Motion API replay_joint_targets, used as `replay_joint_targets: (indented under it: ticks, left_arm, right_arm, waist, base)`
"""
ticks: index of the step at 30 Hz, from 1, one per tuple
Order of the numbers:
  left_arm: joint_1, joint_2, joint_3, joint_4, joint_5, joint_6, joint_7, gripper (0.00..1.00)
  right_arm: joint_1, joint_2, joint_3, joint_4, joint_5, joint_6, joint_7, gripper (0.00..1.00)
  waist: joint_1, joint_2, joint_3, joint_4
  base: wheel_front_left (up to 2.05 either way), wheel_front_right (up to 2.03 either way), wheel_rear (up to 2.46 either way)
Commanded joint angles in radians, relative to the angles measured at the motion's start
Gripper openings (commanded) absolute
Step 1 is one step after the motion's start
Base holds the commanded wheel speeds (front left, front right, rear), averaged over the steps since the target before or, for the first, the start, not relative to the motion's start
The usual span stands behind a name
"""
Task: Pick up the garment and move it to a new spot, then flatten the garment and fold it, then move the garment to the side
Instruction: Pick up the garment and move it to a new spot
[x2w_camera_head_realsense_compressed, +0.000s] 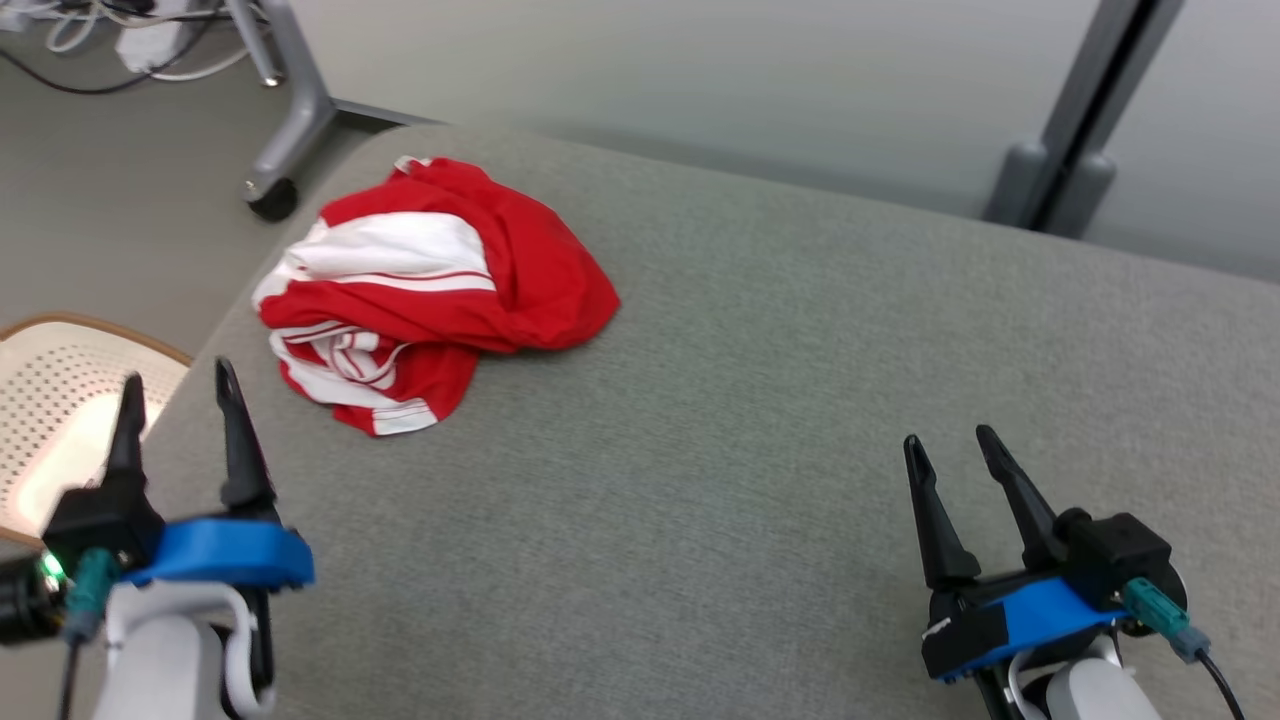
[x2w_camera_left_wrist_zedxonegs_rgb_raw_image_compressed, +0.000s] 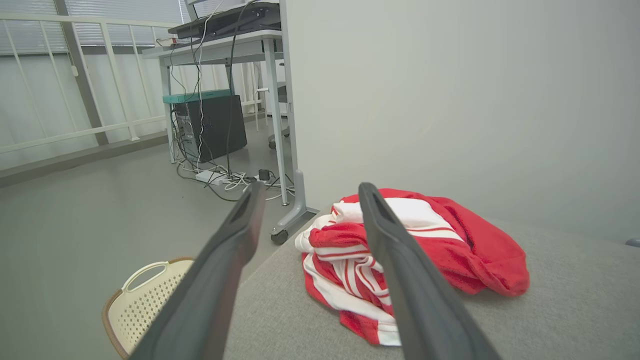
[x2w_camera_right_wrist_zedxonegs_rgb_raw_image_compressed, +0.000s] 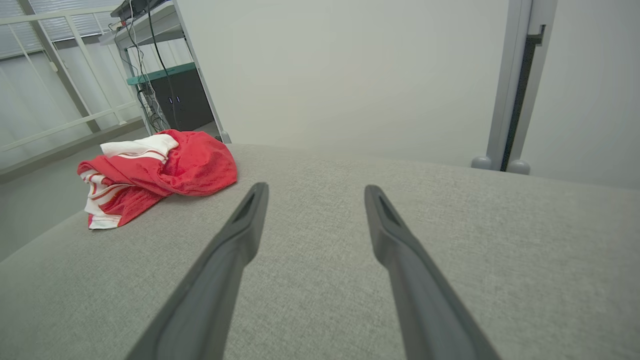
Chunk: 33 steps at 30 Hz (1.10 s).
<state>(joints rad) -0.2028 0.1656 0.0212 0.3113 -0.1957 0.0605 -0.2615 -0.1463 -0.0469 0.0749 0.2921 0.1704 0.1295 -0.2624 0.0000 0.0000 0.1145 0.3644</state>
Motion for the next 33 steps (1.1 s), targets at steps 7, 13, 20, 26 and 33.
replay_joint_targets:
  ticks: [7,13,20,26,33]
  left_arm:
    - [-0.193,0.069,0.019,0.017,-0.013,-0.027,0.023,1.00]
    - [-0.380,0.132,0.038,0.085,-0.047,-0.065,0.059,1.00]
    - [-0.567,0.205,0.032,0.234,-0.056,-0.107,0.128,1.00]
    - [-0.666,0.236,-0.004,0.424,-0.066,-0.148,0.242,1.00]
    - [-0.693,0.220,-0.054,0.600,-0.087,-0.174,0.353,1.00]
  right_arm:
    - [-0.061,-0.006,0.003,-0.046,-0.049,0.002,-0.004,1.00]
    - [-0.098,-0.006,-0.012,-0.103,-0.096,0.002,-0.002,1.00]
    - [-0.117,-0.006,-0.041,-0.166,-0.143,0.002,0.009,1.00]
    - [-0.116,-0.006,-0.042,-0.221,-0.145,0.002,0.020,1.00]
    - [-0.113,-0.006,-0.051,-0.250,-0.146,0.002,0.030,1.00]
  waist:
    - [0.0000,0.0000,0.091,-0.079]
    - [0.0000,0.0000,0.194,-0.145]
    - [0.0000,0.0000,0.293,-0.208]
    - [0.0000,0.0000,0.338,-0.246]
    - [0.0000,0.0000,0.352,-0.253]
  base:
    - [0.00,0.00,0.00]
    - [0.00,0.00,0.00]
    - [0.00,0.00,0.00]
    - [0.00,0.00,0.00]
    - [0.00,0.00,0.00]
